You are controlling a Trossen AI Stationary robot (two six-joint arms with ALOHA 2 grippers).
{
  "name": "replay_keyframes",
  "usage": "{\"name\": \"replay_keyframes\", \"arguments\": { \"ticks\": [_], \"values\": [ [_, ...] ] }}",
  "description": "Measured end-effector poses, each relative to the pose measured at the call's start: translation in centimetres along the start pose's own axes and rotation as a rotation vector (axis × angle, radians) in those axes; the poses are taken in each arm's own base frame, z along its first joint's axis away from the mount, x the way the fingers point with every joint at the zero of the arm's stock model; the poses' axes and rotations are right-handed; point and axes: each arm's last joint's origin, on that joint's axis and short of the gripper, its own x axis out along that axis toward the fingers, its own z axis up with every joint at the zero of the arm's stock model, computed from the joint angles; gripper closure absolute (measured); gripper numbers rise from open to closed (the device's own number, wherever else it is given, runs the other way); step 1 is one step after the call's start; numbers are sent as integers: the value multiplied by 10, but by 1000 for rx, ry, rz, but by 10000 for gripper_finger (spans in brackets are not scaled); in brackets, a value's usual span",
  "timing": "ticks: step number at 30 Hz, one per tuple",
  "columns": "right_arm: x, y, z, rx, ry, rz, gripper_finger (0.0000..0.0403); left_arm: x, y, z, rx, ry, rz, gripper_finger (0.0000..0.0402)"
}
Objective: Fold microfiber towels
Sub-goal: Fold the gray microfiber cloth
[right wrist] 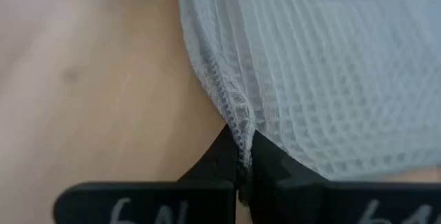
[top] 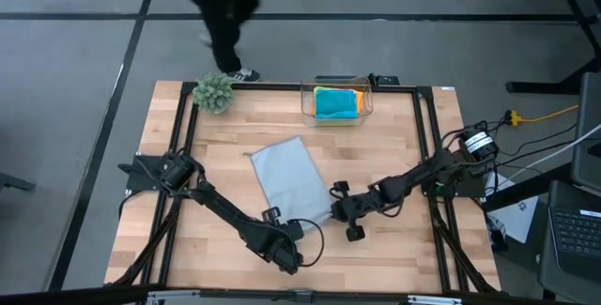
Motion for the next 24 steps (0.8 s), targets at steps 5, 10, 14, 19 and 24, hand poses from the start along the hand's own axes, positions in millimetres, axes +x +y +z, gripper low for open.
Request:
{"name": "replay_keyframes", "arguments": {
  "ticks": [5, 10, 14, 19, 24],
  "values": [
    [-18, 11, 13, 2, -81, 30, 392, -22, -13, 9, -5, -36, -48, 401],
    [-37, 25, 20, 99, -116, 80, 392, -40, -24, 17, -19, -61, -118, 401],
    [-50, 39, 19, 122, -111, 127, 392, -57, -34, 21, -23, -74, -188, 401],
    [-62, 52, 24, 82, -151, 162, 392, -70, -41, 21, 30, -106, -216, 401],
    [-68, 52, 42, -14, -207, 57, 392, -77, -36, 22, 56, -103, -140, 401]
  ]
}}
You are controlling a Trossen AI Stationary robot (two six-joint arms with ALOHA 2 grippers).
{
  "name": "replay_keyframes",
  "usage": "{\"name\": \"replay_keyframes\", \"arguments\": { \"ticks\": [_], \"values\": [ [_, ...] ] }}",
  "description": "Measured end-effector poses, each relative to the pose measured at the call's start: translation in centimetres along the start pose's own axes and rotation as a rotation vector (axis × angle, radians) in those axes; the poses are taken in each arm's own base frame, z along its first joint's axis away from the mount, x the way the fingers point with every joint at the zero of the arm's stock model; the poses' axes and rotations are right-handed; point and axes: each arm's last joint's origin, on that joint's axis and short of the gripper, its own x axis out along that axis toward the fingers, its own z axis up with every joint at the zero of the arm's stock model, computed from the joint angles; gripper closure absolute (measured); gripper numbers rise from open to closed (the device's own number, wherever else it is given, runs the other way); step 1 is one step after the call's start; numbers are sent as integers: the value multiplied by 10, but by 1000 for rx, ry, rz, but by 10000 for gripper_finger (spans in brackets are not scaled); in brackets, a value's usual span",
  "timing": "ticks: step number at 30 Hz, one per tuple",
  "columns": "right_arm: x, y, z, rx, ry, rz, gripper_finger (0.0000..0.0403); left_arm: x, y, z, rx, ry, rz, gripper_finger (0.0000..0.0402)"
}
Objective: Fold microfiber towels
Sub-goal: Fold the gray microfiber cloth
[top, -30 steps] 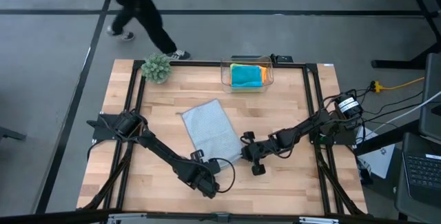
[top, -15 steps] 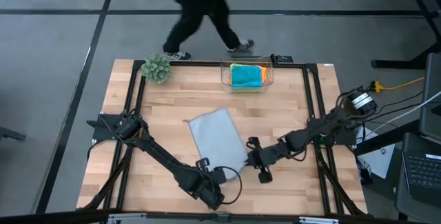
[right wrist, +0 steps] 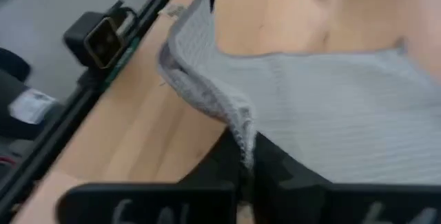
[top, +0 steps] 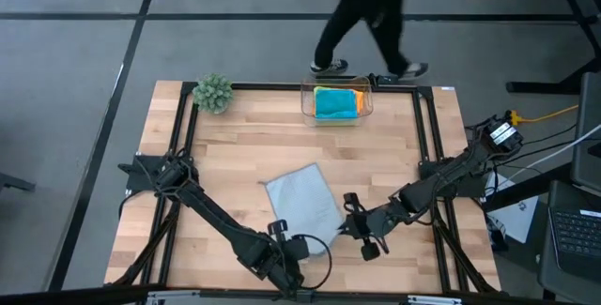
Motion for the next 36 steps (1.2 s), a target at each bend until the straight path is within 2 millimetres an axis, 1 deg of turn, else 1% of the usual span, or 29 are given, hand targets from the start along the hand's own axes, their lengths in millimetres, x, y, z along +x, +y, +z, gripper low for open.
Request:
{"name": "replay_keyframes", "arguments": {
  "ticks": [4, 7, 12, 18, 23, 26, 31, 36],
  "values": [
    [-3, -6, 15, -115, 42, -160, 392, -8, 9, -1, 41, 35, 105, 401],
    [-5, -15, 25, -175, 52, -266, 393, -13, 16, 0, 67, 54, 179, 402],
    [-2, -38, 28, -171, 67, -348, 393, -15, 33, 3, 95, 108, 291, 401],
    [7, -72, 28, -138, 92, -422, 393, -10, 56, 14, 89, 163, 391, 401],
    [24, -94, 19, -98, 134, -409, 393, -4, 70, 26, 98, 206, 396, 401],
    [36, -103, 11, -101, 170, -425, 393, 1, 77, 31, 100, 235, 391, 401],
    [44, -115, 5, -88, 186, -464, 393, 10, 90, 38, 109, 271, 403, 401],
    [48, -126, 3, -68, 182, -490, 393, 27, 108, 32, 108, 345, 450, 401]
  ]
}}
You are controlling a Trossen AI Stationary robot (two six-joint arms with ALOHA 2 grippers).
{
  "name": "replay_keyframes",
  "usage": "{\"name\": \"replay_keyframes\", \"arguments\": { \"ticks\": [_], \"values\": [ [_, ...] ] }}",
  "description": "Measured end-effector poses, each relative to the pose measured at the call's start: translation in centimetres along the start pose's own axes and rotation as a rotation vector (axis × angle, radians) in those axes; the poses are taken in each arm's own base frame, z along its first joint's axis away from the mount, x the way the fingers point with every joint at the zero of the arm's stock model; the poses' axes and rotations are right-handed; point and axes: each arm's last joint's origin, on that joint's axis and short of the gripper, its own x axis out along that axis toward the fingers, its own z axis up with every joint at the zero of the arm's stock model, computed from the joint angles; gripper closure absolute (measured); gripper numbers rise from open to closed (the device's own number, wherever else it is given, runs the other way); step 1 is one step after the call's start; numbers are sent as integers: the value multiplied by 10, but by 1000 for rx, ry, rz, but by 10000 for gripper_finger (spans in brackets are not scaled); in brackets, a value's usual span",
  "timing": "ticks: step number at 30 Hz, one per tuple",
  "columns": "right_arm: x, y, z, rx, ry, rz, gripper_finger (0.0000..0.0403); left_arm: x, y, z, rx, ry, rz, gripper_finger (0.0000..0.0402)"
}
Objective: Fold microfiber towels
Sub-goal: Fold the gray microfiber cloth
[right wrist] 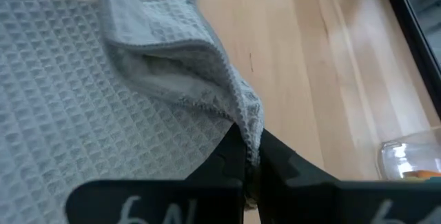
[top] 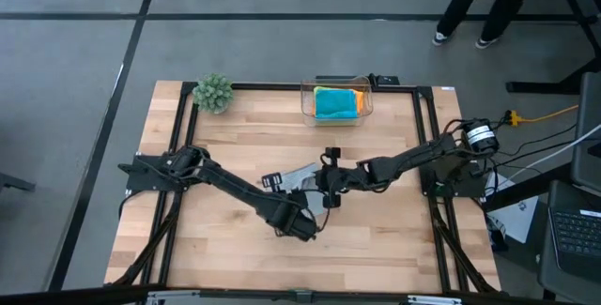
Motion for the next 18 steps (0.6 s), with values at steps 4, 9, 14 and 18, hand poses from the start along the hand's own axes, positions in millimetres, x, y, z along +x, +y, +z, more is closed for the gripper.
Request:
{"name": "replay_keyframes", "arguments": {
  "ticks": [4, 9, 14, 18],
  "values": [
    [8, -5, -4, 10, 25, -16, 393, 20, 5, -2, 17, 54, 37, 401],
    [18, -13, -10, 26, 50, -36, 392, 33, 9, -1, -2, 66, 39, 401],
    [22, -17, -11, 43, 54, -25, 353, 39, 11, 2, -17, 74, 36, 396],
    [23, -19, -12, 50, 55, -17, 319, 42, 13, 3, -33, 93, 18, 367]
  ]
}}
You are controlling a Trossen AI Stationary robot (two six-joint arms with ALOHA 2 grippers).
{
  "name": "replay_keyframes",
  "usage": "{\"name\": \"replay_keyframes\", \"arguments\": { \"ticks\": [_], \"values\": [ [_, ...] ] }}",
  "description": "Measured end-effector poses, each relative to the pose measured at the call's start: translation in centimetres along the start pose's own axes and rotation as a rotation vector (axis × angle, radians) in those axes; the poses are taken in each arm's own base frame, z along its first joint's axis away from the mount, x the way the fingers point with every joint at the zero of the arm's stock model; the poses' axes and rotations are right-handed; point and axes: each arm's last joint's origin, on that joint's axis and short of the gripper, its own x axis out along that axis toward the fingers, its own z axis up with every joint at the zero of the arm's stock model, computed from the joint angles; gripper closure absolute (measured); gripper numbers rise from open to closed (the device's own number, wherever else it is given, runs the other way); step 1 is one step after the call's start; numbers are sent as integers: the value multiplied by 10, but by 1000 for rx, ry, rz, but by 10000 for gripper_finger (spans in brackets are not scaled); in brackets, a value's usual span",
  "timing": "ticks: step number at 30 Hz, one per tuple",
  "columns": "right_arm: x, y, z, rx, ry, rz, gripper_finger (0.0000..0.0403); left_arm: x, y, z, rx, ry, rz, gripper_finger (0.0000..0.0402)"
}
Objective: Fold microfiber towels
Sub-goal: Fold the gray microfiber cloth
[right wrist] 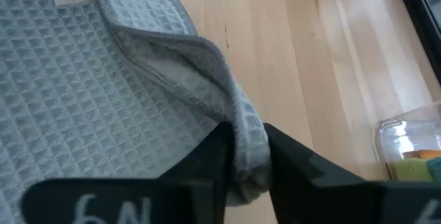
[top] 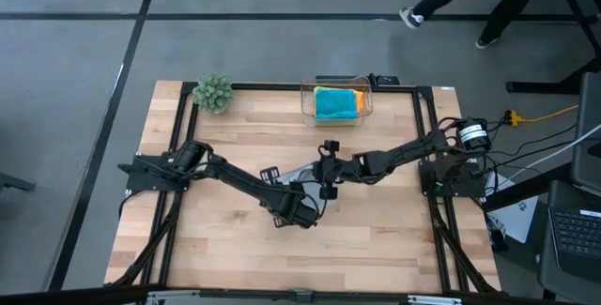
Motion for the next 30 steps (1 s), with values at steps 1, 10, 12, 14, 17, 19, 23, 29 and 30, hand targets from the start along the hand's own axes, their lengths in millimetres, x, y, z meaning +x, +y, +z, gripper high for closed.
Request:
{"name": "replay_keyframes", "arguments": {
  "ticks": [1, 10, 12, 14, 17, 19, 23, 29, 30],
  "values": [
    [0, -1, 0, 1, 0, 1, 311, 0, 0, 0, -2, 1, 0, 357],
    [1, -3, 0, 3, 4, -12, 250, 3, 13, 1, -102, 49, 75, 296],
    [2, -5, -1, 4, 9, -43, 240, 3, 16, -2, -117, 76, 104, 291],
    [1, -7, 0, 1, 19, -95, 232, 3, 18, -5, -134, 98, 130, 289],
    [0, -10, 3, -12, 58, -169, 226, 1, 19, -9, -159, 128, 146, 288],
    [-4, -9, 6, -39, 102, -200, 225, 0, 16, -11, -169, 149, 127, 288],
    [-18, -5, 15, -60, 240, -264, 231, -9, 9, -15, -171, 162, 84, 288],
    [-50, -1, 26, -42, 451, -253, 246, -42, 1, -15, -177, 95, 18, 291],
    [-56, 0, 26, -46, 494, -239, 248, -47, -1, -17, -171, 79, 4, 291]
  ]
}}
